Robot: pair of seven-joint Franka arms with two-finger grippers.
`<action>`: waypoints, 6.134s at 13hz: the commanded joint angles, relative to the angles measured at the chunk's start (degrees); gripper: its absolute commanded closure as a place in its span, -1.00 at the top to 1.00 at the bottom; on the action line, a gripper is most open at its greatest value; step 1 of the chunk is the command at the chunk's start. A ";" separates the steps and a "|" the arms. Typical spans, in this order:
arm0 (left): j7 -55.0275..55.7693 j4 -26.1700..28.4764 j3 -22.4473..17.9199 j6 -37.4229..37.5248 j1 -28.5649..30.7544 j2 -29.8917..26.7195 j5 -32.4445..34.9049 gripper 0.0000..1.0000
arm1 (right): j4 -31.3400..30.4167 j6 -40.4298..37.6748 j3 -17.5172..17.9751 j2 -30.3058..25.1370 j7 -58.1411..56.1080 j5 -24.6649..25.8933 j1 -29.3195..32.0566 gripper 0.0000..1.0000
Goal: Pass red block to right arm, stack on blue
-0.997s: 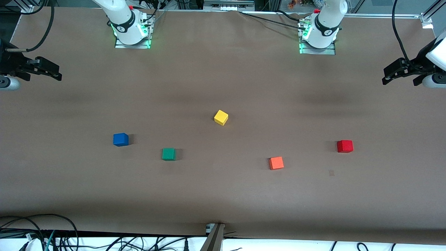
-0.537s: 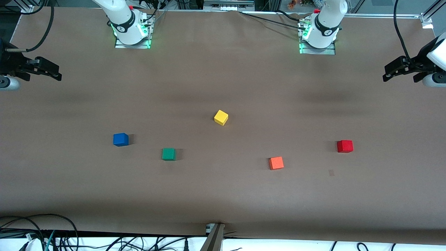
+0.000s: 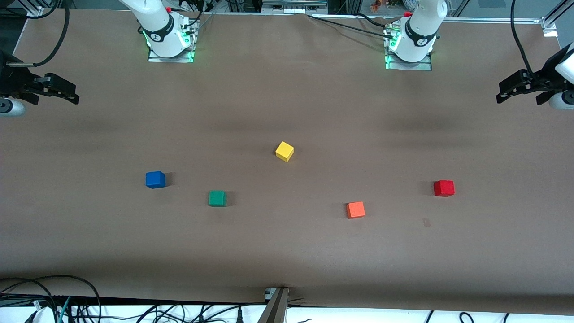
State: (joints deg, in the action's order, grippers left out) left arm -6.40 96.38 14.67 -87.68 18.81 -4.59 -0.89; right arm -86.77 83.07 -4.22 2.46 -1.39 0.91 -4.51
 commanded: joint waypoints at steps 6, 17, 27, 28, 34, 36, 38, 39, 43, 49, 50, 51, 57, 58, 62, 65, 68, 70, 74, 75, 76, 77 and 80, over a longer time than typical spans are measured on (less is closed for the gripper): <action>-26.86 -2.60 -1.22 2.16 9.82 3.87 0.62 1.00 | 1.60 -0.19 0.09 0.70 -0.64 0.49 0.38 1.00; -77.57 -12.26 -1.13 1.20 24.69 25.92 -9.92 1.00 | 1.60 -0.27 0.01 0.70 -0.72 0.40 0.46 1.00; -106.87 -16.31 -1.04 -2.32 26.90 46.23 -24.41 1.00 | 1.60 -0.19 0.01 0.71 -0.72 0.40 0.46 1.00; -108.80 -16.58 -1.04 -2.32 26.81 48.51 -27.04 1.00 | 1.60 -0.27 0.01 0.70 -0.72 0.40 0.46 1.00; -120.06 -17.72 -0.87 -1.88 25.76 55.03 -35.41 1.00 | 1.60 -0.27 0.01 0.70 -0.81 0.40 0.46 1.00; -124.00 -20.17 -0.60 -1.71 24.88 58.88 -37.33 1.00 | 1.52 -0.27 0.01 0.70 -0.81 0.23 0.46 1.00; -126.92 -22.54 -0.60 -1.62 24.52 61.70 -39.10 1.00 | 1.52 -0.27 0.01 0.79 -0.72 0.05 0.46 1.00; -127.10 -23.60 -0.60 -1.53 24.26 62.85 -39.28 1.00 | 1.52 -0.27 0.01 0.71 -0.72 0.05 0.46 1.00; -133.67 -26.24 -0.60 -1.53 22.95 67.42 -42.78 1.00 | 1.52 -0.27 0.01 0.70 -0.81 -0.04 0.46 1.00; -138.44 -27.21 -0.60 -2.15 20.48 70.33 -46.75 1.00 | 1.52 -0.27 0.01 0.70 -0.81 -0.04 0.46 1.00; -138.62 -27.21 -0.60 -2.06 20.48 70.24 -46.75 1.00 | 1.52 -0.27 0.01 0.70 -0.72 -0.04 0.46 1.00; -138.97 -27.21 -0.60 -2.06 20.48 70.33 -46.66 1.00 | 1.52 -0.27 0.01 0.70 -0.72 -0.04 0.46 1.00; -141.35 -27.65 -0.60 -3.55 19.08 72.44 -46.75 1.00 | 1.52 -0.27 0.01 0.70 -0.72 -0.04 0.46 1.00; -139.43 -27.57 -0.60 -3.55 18.81 72.53 -46.66 1.00 | 1.52 -0.27 0.01 0.70 -0.72 -0.04 0.46 1.00; -136.60 -27.13 -0.69 -3.46 18.81 72.62 -46.75 1.00 | 1.52 -0.27 0.01 0.79 -0.72 -0.04 0.46 1.00; -136.68 -26.69 -0.69 -3.46 18.81 72.62 -46.75 0.81 | 1.52 -0.27 0.01 0.79 -0.72 -0.04 0.46 1.00; -136.68 -26.86 -0.69 -3.46 18.29 72.53 -46.75 -0.36 | 1.52 -0.27 0.01 0.79 -0.72 -0.04 0.46 1.00; -136.77 -26.95 -0.60 -3.46 17.76 72.62 -47.45 -0.67 | 1.52 -0.27 0.01 0.88 -0.72 -0.04 0.46 1.00; -136.51 -26.51 -0.60 -3.38 15.22 72.44 -52.46 -1.00 | 1.52 -0.27 0.01 0.88 -0.72 -0.04 0.46 1.00; -135.90 -26.86 -0.52 -3.38 14.34 72.09 -52.64 -1.00 | 1.43 -0.36 0.01 0.88 -0.64 -0.04 0.38 1.00; -132.41 -26.86 -0.52 -3.12 13.63 71.65 -54.03 -1.00 | 1.34 -0.88 0.18 1.14 -0.37 -0.04 -0.15 1.00; -127.07 -26.77 0.18 -2.94 13.01 71.47 -55.35 -1.00 | 1.34 -0.98 0.53 1.84 -0.11 0.14 -0.41 1.00; -119.92 -27.56 6.06 -3.55 11.78 70.86 -55.10 -1.00 | 1.25 -0.89 0.62 3.25 0.07 -0.73 -0.59 1.00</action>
State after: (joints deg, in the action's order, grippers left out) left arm -130.80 69.51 18.25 -91.00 31.60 67.30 -55.31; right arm -86.56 82.81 -3.71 4.70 -1.38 0.78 -4.89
